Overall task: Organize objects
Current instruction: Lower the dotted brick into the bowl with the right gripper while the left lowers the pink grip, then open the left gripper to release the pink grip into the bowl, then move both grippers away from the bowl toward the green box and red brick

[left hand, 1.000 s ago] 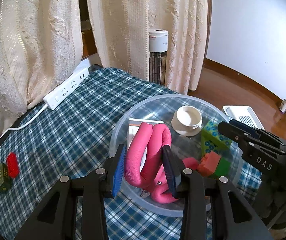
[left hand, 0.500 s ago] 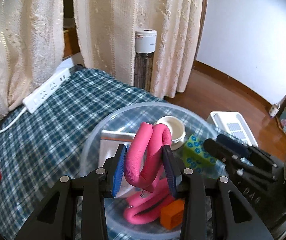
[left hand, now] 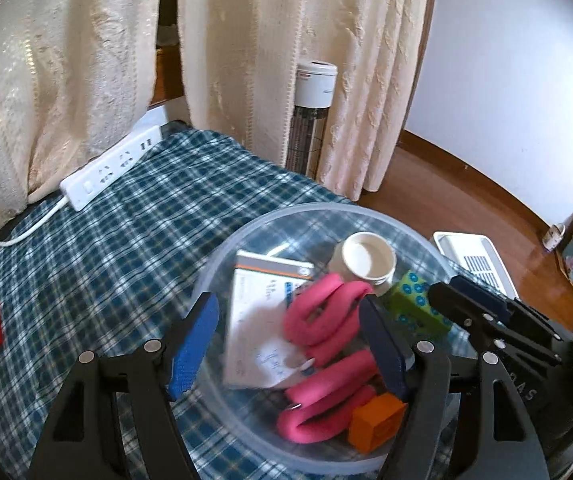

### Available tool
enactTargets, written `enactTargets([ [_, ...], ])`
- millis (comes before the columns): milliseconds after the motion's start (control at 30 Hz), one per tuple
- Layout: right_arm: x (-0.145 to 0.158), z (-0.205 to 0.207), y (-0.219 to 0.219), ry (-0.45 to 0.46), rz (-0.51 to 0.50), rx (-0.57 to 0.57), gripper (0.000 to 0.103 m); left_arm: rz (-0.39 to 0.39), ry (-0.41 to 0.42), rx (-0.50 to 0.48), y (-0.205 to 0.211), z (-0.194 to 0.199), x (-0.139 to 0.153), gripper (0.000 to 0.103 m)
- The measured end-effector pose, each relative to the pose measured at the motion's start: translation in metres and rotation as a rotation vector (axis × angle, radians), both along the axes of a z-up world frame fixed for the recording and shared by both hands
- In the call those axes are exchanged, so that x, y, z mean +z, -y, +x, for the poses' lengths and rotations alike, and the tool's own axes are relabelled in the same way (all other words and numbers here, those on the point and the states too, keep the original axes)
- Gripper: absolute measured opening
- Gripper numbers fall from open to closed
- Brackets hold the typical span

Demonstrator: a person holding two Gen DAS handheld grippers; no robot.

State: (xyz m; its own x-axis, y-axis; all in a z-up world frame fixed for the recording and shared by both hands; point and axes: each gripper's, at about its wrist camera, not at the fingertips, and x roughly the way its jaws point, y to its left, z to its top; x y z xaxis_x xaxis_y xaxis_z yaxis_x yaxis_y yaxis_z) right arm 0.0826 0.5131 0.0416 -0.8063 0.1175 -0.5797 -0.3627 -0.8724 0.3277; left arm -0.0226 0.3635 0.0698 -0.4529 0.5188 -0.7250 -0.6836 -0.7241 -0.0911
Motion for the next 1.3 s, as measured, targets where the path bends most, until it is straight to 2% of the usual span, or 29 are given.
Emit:
enactTargets([
  [233,0.002,0.000,0.010,-0.005,0.008,0.020,0.038,-0.026,-0.006,0.039,0.014,0.001,-0.002,0.074],
  [567,0.006,0.002,0.024,-0.021,0.017,0.048,0.052,-0.025,-0.008,0.090,0.039,0.000,0.000,0.074],
  [800,0.006,0.003,0.034,-0.033,-0.013,0.061,0.074,-0.035,-0.017,0.120,0.057,0.000,0.002,0.078],
  [1033,0.012,0.001,0.047,-0.046,-0.012,0.085,0.080,-0.018,-0.005,0.167,0.080,-0.003,0.004,0.082],
  [1100,0.014,0.001,0.051,-0.050,-0.011,0.094,0.085,-0.014,-0.005,0.182,0.088,-0.004,0.005,0.082],
  [1300,0.020,-0.002,0.068,-0.054,0.002,0.126,0.086,-0.002,-0.007,0.218,0.110,-0.007,0.008,0.082],
])
